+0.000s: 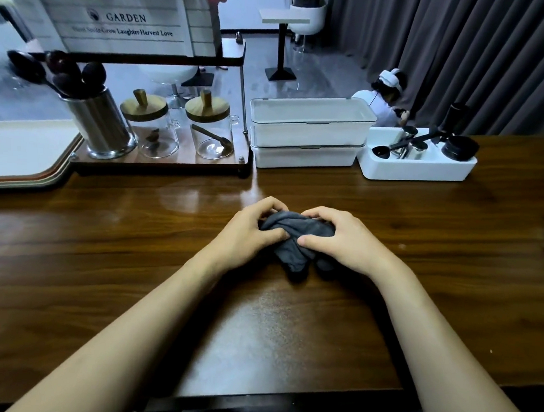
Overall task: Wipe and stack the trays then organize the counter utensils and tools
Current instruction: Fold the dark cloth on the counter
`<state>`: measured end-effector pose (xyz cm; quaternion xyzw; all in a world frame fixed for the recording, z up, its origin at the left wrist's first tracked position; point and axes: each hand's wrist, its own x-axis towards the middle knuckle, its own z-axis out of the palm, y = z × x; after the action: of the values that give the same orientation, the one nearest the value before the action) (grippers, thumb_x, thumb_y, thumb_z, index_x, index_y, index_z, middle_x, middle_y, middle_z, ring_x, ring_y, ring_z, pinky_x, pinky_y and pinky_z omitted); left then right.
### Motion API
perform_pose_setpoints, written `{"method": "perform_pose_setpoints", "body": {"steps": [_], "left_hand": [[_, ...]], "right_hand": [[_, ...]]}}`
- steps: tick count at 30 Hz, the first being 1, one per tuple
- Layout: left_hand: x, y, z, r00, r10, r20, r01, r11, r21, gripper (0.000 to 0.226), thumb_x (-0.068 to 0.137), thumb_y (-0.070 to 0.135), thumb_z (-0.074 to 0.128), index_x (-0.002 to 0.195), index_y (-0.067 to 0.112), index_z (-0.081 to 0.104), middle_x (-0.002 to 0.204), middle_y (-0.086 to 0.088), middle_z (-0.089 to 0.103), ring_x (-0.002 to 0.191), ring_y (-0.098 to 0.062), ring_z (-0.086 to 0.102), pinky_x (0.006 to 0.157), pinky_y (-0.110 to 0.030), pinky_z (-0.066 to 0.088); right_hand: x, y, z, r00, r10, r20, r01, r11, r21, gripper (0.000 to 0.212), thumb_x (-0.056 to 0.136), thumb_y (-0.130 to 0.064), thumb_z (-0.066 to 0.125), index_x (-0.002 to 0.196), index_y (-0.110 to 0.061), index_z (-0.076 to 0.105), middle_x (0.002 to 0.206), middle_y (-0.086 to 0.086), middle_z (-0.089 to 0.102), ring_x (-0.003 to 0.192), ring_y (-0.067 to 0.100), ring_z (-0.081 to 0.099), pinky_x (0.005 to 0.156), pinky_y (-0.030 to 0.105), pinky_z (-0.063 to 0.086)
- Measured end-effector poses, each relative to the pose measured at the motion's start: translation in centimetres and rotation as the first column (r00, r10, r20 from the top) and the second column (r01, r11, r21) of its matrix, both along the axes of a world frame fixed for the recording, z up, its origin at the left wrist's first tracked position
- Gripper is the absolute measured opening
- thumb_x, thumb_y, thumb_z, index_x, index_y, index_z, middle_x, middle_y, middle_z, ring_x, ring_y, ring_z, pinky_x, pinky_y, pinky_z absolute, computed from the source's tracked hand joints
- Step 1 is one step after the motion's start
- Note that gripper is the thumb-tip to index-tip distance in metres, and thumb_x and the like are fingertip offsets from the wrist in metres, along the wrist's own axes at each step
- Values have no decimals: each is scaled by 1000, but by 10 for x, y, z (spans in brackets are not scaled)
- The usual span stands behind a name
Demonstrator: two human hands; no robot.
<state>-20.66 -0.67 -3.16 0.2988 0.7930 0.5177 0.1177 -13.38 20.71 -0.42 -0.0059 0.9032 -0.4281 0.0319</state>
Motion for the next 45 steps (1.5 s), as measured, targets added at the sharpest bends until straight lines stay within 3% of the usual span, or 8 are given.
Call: {"method": "perform_pose_setpoints", "body": {"steps": [7,11,15,21,25,34,42,45], "left_hand": [[-2,-5,3,987,131,-93,-139,986,-89,35,85,26,79,113,36,61,109,12,70,100,-5,66,94,-33,52],[3,-6,-22,920,161,-357,-280,909,-310,49,89,32,75,135,28,59,141,5,55,129,-17,53,107,-30,40],[18,-14,-32,758,142,-637,-373,895,-244,36,94,26,69,130,19,66,139,-3,58,121,-24,56,102,-34,46],[37,-2,-46,874,143,-464,-290,920,-263,53,91,17,52,143,22,59,160,1,42,136,-21,52,107,-33,46],[15,3,-48,862,118,-493,-255,941,-221,55,90,1,60,141,23,61,158,3,44,139,-17,49,110,-24,39],[-49,39,-55,868,-63,-492,-123,933,-337,70,88,-7,62,147,30,54,164,1,33,153,-25,27,122,-40,29],[-92,58,-54,713,99,-694,-364,898,-246,40,93,15,69,131,27,67,129,-3,57,109,-25,54,81,-46,53],[-100,67,-60,726,107,-680,-358,902,-241,50,89,6,69,134,26,66,131,-4,59,113,-26,54,92,-46,52]], "right_hand": [[-10,0,-9,996,-80,-38,81,996,32,32,81,-48,74,111,-42,68,104,-17,72,99,5,65,93,36,53],[-5,-18,-45,977,-122,-175,168,945,280,44,90,-42,69,132,-33,60,127,-8,62,118,18,56,99,33,44],[19,-36,-58,868,-183,-462,359,874,328,36,90,-26,69,126,-21,67,129,2,61,117,26,53,98,45,47],[29,-66,-80,950,-132,-284,243,882,404,59,99,-35,60,152,-17,43,159,12,37,147,29,34,116,41,35],[10,-40,-82,913,-173,-368,314,875,368,53,95,-18,66,146,-23,53,150,7,51,138,25,48,108,37,45],[-54,17,-62,917,-140,-374,309,842,441,47,98,-13,59,141,-34,58,145,-1,57,132,19,55,100,34,50],[-96,42,-67,924,-93,-371,261,863,432,52,96,-8,61,141,-33,57,146,-2,55,136,18,50,106,33,45],[-104,50,-72,934,-56,-351,216,875,433,56,98,-6,57,147,-32,50,153,0,48,143,19,42,112,33,39]]}}
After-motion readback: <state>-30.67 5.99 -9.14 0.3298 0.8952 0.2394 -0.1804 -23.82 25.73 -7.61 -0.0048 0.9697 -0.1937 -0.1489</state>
